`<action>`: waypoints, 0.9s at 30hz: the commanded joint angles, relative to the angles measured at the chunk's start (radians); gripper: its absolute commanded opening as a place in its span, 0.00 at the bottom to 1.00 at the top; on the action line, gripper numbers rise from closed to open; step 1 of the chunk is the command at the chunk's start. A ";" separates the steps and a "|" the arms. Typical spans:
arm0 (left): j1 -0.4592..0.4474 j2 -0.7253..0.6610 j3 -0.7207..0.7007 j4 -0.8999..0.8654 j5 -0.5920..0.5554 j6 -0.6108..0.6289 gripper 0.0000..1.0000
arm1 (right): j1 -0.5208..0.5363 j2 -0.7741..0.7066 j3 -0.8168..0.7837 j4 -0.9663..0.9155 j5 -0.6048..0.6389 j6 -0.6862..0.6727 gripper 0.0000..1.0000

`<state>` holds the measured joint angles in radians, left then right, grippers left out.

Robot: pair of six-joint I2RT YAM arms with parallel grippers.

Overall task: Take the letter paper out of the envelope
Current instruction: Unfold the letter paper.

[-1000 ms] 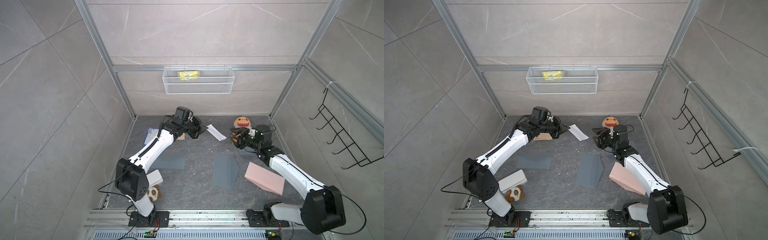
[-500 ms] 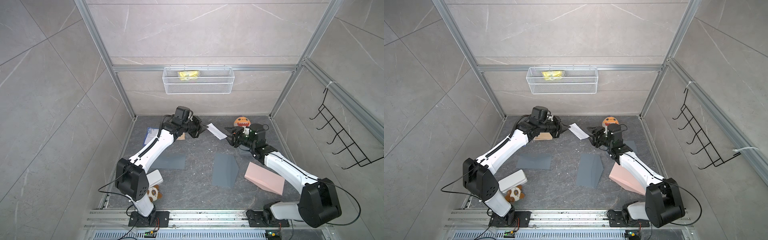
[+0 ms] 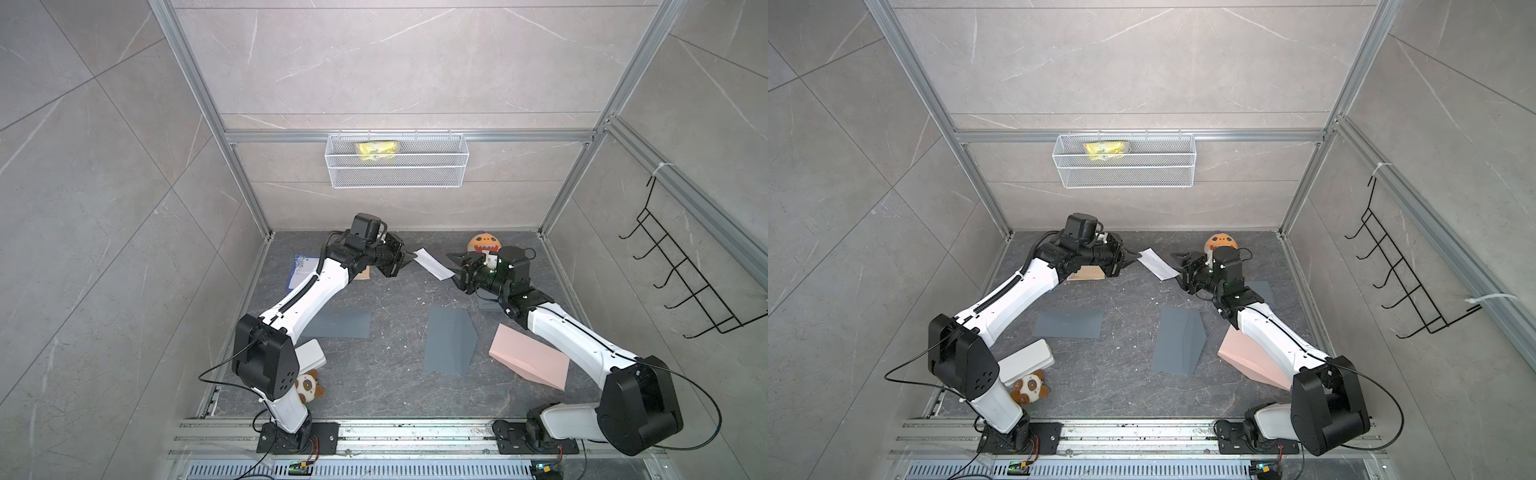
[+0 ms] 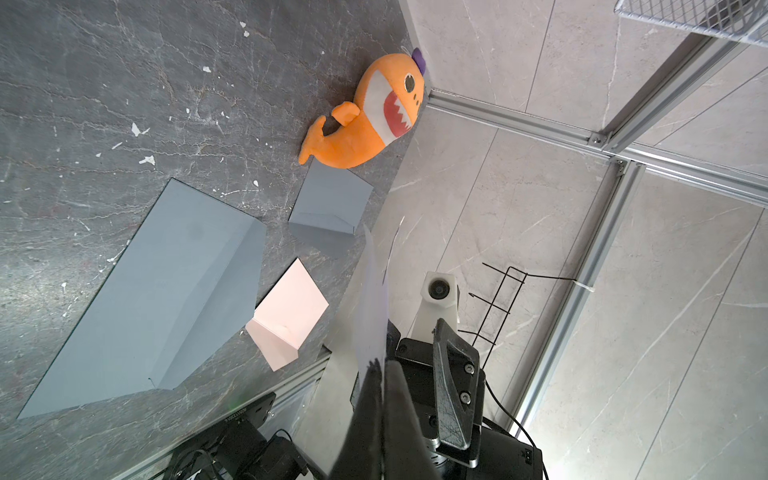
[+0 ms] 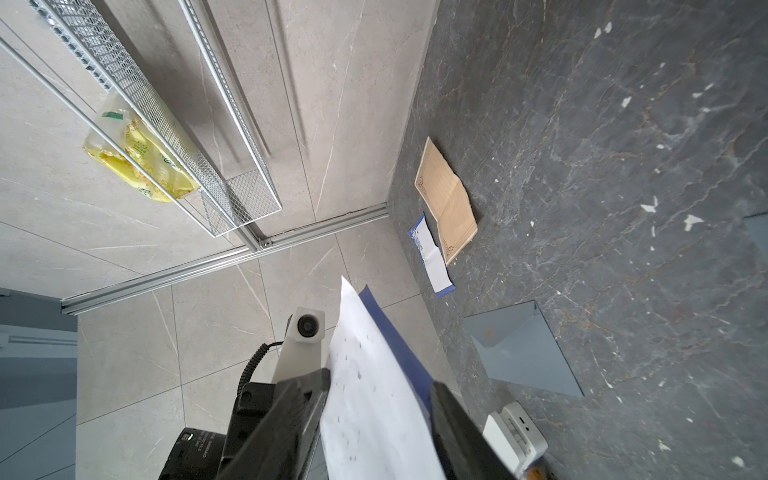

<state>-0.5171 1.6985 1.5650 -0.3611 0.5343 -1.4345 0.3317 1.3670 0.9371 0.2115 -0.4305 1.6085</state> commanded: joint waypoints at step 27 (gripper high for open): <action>-0.012 0.014 0.021 0.044 0.022 0.011 0.00 | 0.091 0.005 0.071 0.045 0.026 0.108 0.42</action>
<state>-0.5240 1.7081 1.5650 -0.3500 0.5339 -1.4345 0.4122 1.3670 0.9764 0.2523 -0.4160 1.7100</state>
